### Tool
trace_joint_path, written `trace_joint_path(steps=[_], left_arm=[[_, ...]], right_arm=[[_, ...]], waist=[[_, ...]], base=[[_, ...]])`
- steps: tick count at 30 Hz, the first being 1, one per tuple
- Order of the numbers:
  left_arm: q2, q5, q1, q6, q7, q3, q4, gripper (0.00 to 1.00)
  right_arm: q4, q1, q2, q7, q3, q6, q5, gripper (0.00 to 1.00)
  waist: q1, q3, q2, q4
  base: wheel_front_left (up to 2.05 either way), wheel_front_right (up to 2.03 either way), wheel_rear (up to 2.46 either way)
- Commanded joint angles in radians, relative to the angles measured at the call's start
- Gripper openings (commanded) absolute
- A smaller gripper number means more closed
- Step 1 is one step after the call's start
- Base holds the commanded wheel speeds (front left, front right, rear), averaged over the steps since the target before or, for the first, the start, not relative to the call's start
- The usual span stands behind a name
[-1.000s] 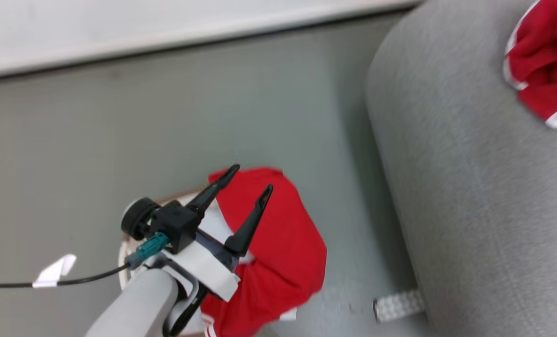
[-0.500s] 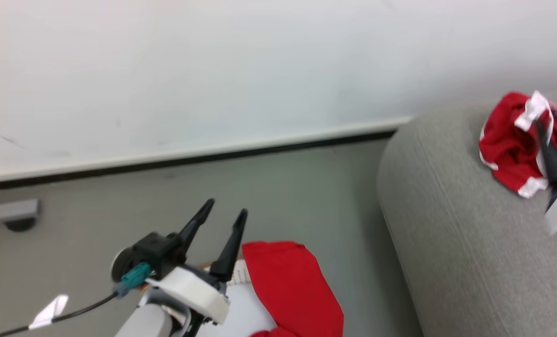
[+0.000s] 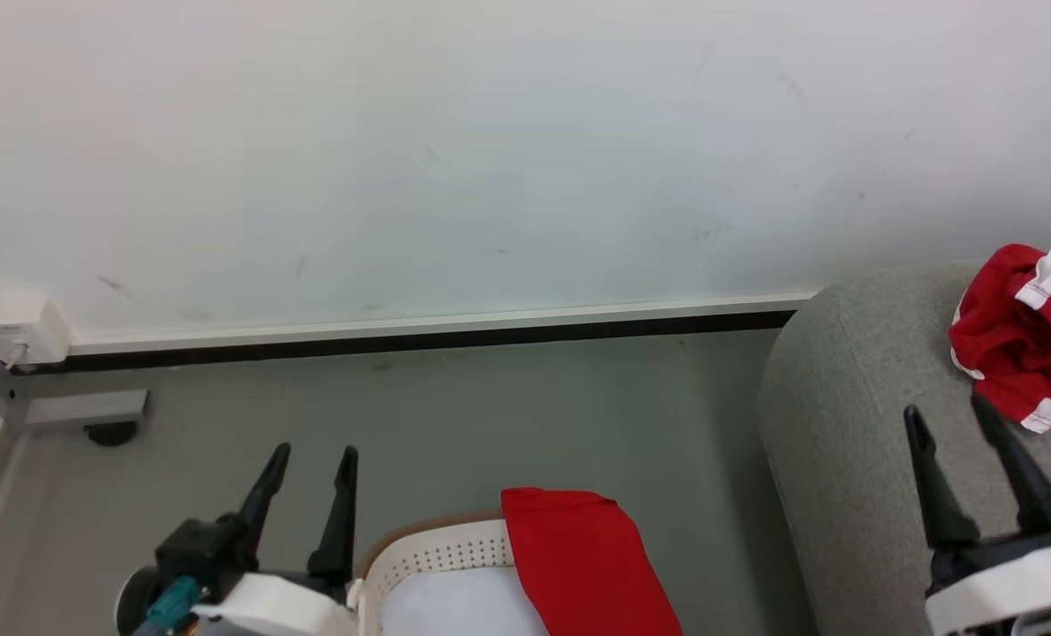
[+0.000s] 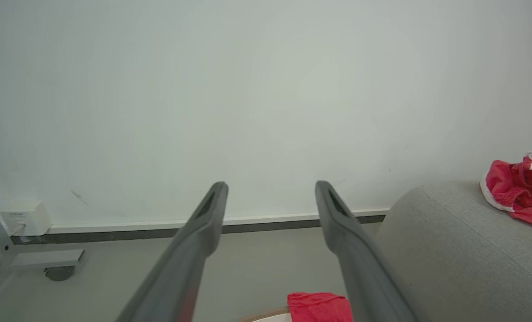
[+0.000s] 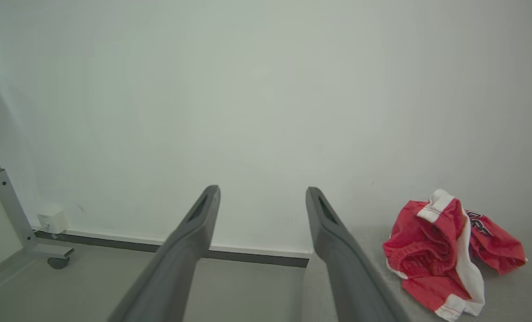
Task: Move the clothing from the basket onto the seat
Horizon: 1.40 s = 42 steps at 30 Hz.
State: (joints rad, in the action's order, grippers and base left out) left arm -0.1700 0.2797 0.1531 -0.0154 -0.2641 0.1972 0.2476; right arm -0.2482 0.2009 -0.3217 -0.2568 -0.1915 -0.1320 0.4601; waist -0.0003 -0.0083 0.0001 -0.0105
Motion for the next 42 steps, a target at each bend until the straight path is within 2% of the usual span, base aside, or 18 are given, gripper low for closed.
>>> trace_joint_path(steps=[1, 9, 16, 42], left_arm=[[0.005, -0.010, -0.024, 0.001, 0.000, -0.016, -0.006, 1.00], [0.061, -0.071, -0.107, -0.038, 0.000, -0.102, -0.032, 1.00], [0.090, -0.109, -0.114, -0.066, 0.000, -0.150, -0.029, 1.00], [0.117, -0.150, -0.096, -0.103, 0.000, -0.204, -0.019, 1.00]], right_arm=[[0.007, -0.032, 0.017, -0.006, 0.012, 0.003, -0.011, 1.00], [0.059, -0.159, 0.148, -0.008, 0.104, 0.003, -0.070, 1.00], [0.067, -0.186, 0.193, -0.009, 0.104, 0.002, -0.125, 1.00], [0.056, -0.156, 0.215, -0.009, 0.091, 0.002, -0.141, 1.00]], waist=[[0.0003, -0.001, -0.0001, 0.002], [0.0003, -0.010, -0.0001, 0.013], [0.0003, -0.008, -0.0001, 0.013], [0.0003, 0.017, -0.0001, 0.000]], base=[[0.00, 0.00, 0.00], [0.00, 0.00, 0.00], [0.00, 0.00, 0.00], [0.00, 0.00, 0.00]])
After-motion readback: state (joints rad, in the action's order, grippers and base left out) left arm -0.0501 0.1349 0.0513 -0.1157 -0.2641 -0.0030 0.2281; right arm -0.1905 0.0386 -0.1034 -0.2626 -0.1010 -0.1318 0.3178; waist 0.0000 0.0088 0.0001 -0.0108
